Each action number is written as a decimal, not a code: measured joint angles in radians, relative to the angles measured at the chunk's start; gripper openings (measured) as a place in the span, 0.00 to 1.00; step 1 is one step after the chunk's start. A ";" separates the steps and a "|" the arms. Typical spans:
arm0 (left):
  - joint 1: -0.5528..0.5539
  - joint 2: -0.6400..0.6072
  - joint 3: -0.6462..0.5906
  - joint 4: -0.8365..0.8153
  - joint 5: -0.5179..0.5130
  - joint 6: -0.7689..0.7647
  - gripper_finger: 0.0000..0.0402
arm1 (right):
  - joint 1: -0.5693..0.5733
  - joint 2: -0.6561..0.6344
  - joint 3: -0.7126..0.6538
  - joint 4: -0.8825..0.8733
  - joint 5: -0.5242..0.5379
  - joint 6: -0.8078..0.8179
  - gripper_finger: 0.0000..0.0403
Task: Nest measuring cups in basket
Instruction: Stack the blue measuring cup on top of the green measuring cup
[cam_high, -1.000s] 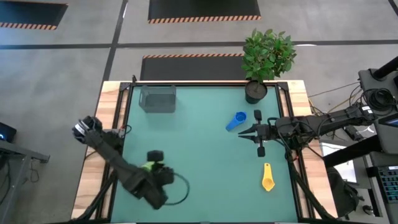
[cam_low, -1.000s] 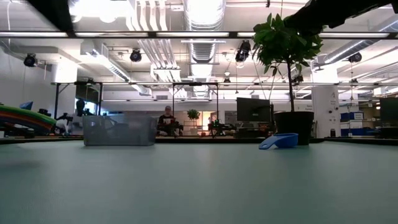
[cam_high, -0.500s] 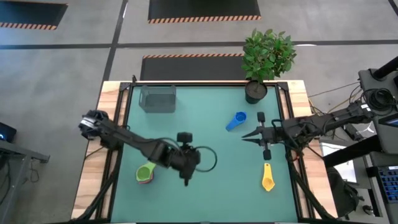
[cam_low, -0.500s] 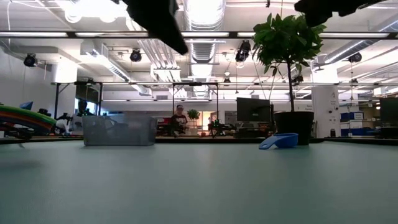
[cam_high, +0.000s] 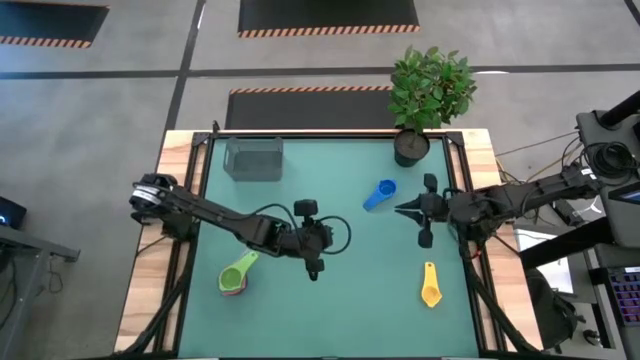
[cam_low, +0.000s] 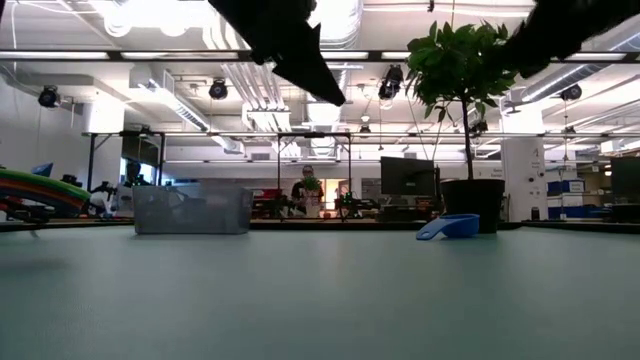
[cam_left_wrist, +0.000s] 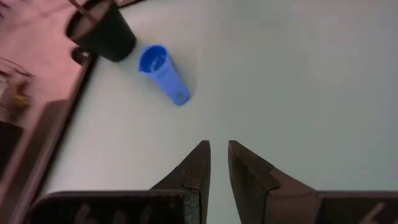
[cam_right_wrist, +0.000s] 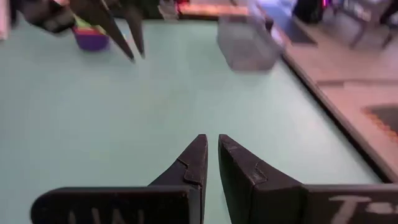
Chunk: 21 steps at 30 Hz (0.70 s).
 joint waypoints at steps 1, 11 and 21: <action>-0.007 0.000 0.002 -0.001 -0.022 0.014 0.10 | -0.006 0.012 0.000 -0.013 0.003 0.025 0.07; -0.057 -0.112 -0.029 0.002 -0.064 0.165 0.10 | -0.124 0.175 0.001 -0.118 -0.064 0.245 0.07; -0.058 -0.310 -0.196 0.258 -0.083 0.228 0.10 | -0.353 0.314 0.001 -0.154 -0.340 0.229 0.07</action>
